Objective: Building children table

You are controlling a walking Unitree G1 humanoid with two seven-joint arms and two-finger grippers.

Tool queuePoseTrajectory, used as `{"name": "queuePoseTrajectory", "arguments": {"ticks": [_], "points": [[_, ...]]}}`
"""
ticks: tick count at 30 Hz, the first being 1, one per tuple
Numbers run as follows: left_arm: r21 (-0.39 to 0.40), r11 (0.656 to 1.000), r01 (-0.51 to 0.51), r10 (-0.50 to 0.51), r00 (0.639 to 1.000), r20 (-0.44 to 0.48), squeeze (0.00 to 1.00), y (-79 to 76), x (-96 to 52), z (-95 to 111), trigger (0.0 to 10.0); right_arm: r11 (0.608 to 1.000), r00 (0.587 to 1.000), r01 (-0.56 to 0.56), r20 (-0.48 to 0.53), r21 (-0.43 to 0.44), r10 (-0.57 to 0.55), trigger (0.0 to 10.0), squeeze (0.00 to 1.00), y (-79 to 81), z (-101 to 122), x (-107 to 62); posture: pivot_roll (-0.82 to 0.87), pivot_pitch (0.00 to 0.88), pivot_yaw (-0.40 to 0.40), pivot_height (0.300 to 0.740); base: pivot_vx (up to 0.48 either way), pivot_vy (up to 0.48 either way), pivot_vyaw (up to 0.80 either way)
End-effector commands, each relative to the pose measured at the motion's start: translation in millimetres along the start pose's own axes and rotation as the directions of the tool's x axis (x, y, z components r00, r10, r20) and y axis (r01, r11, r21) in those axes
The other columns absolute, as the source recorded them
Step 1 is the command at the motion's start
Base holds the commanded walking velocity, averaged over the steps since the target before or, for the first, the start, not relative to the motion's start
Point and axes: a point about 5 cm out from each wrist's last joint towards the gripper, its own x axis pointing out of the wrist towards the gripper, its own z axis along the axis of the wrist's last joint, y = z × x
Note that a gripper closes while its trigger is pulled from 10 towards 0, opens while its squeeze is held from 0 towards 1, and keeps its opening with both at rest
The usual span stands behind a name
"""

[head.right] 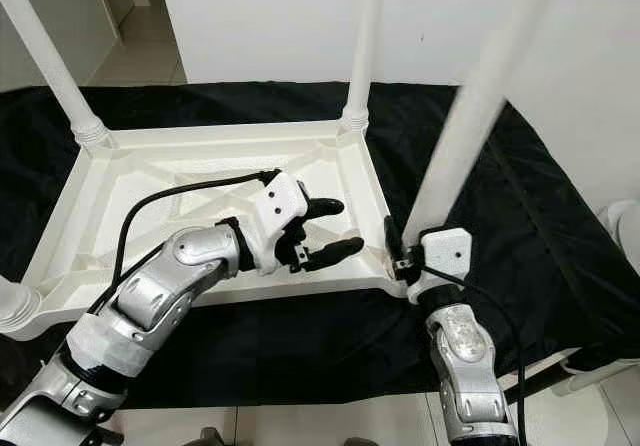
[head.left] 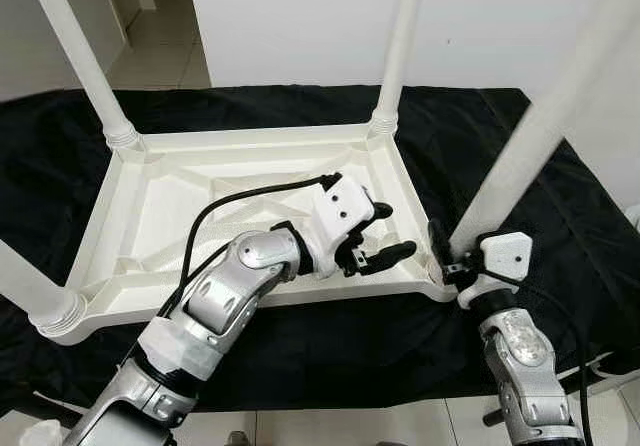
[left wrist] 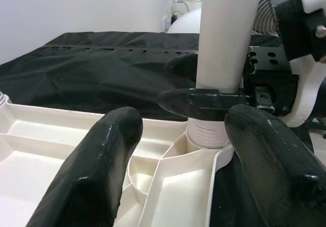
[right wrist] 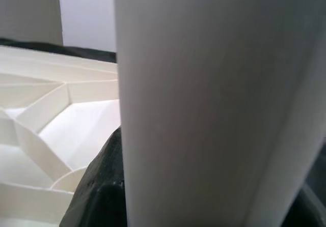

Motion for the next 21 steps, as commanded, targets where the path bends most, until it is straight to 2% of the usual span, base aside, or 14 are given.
{"name": "queuePoseTrajectory", "arguments": {"ticks": [1, 5, 11, 12, 13, 14, 16, 21], "points": [[0.015, 0.999, 0.047, -0.047, 0.999, 0.004, 0.00, -0.9, -1.0, 4, 10.0, 0.997, 0.988, -0.073, -0.139, -0.015, 0.070, 10.0, 0.00, 10.2, -26, -12.4, -0.02, 0.000, 0.037, 0.740, 0.000, 0.000, 0.00], [0.015, 0.999, 0.047, -0.047, 0.999, 0.007, 0.00, -0.7, -0.9, 5, 10.0, 0.992, 0.983, -0.119, -0.147, -0.046, 0.111, 10.0, 0.00, 12.9, -30, -17.6, -0.02, 0.000, 0.035, 0.740, 0.000, 0.000, 0.00], [0.015, 0.999, 0.045, -0.045, 0.999, 0.011, 0.00, -0.2, -0.2, 6, 10.0, 0.992, 0.980, -0.124, -0.157, -0.024, 0.119, 10.0, 0.00, 14.9, -35, -23.3, -0.02, 0.000, 0.034, 0.740, 0.000, 0.000, 0.00], [0.015, 0.999, 0.045, -0.045, 0.999, 0.013, 0.00, -0.2, -0.2, 7, 10.0, 0.994, 0.981, -0.112, -0.158, 0.003, 0.111, 10.0, 0.00, 15.4, -37, -24.8, -0.02, 0.000, 0.036, 0.740, 0.000, 0.000, 0.00], [0.016, 0.999, 0.046, -0.046, 0.999, 0.015, 0.00, -0.3, -0.1, 7, 10.0, 0.995, 0.984, -0.061, -0.163, 0.073, 0.072, 10.0, 0.00, 13.2, -39, -24.9, -0.03, 0.000, 0.039, 0.740, 0.000, 0.000, 0.00], [0.016, 0.999, 0.046, -0.046, 0.999, 0.015, 0.00, -0.3, -0.1, 7, 10.0, 0.995, 0.984, -0.061, -0.163, 0.073, 0.072, 10.0, 0.00, 13.2, -39, -24.9, -0.03, 0.000, 0.039, 0.740, 0.000, 0.000, 0.00], [0.018, 0.999, 0.047, -0.047, 0.999, 0.015, 0.00, -0.5, 0.1, 7, 10.0, 0.981, 0.984, 0.016, -0.175, 0.194, 0.019, 10.0, 0.00, 10.7, -43, -24.0, -0.03, 0.000, 0.044, 0.740, 0.000, 0.000, 0.00], [0.023, 0.998, 0.052, -0.053, 0.999, 0.014, 0.00, -0.6, -0.2, 8, 10.0, 0.968, 0.983, 0.050, -0.181, 0.246, -0.005, 10.0, 0.00, 11.3, -43, -22.0, -0.03, 0.000, 0.046, 0.740, 0.000, 0.000, 0.00]]}}
